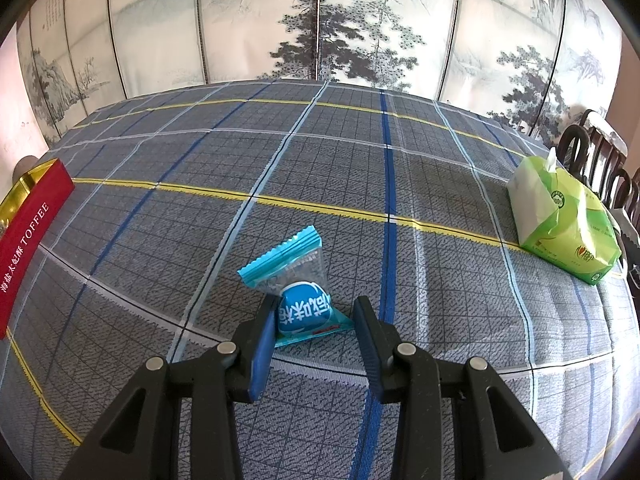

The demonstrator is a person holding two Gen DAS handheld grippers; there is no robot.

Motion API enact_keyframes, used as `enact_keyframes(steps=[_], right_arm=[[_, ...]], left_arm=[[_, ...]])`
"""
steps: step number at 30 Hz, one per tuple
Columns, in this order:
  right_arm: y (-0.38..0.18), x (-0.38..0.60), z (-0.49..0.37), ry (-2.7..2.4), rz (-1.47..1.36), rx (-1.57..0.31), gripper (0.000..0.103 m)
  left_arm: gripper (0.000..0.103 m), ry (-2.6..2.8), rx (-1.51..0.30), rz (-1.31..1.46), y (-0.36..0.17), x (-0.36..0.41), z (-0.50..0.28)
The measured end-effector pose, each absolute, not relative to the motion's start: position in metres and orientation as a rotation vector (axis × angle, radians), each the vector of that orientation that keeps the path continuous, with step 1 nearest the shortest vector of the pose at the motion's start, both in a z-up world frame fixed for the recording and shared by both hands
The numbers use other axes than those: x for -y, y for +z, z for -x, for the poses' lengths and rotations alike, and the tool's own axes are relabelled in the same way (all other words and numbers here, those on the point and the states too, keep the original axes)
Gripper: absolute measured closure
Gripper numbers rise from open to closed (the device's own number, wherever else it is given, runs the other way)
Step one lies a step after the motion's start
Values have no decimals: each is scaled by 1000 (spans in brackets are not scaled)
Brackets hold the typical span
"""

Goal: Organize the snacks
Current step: 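Carry the pink candy into the gold tray and open the left tool, then carry the blue candy into the gold tray and open the right tool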

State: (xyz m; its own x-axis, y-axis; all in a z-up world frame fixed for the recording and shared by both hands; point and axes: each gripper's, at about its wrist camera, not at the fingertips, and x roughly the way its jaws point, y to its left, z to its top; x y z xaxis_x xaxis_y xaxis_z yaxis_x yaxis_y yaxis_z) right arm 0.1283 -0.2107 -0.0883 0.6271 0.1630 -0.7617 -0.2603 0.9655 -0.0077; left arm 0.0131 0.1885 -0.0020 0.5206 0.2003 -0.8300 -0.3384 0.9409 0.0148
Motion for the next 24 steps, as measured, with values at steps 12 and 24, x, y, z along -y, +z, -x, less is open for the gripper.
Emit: enact_keyframes(steps=[12,24], right_arm=[[-87,215,-130,221,114,-862,65],[-85,213,-135,164,127,-878,65]], left_arm=[[41,321,-919,151,8,-187,-9],[32,352,-885,133,21,-188,1]])
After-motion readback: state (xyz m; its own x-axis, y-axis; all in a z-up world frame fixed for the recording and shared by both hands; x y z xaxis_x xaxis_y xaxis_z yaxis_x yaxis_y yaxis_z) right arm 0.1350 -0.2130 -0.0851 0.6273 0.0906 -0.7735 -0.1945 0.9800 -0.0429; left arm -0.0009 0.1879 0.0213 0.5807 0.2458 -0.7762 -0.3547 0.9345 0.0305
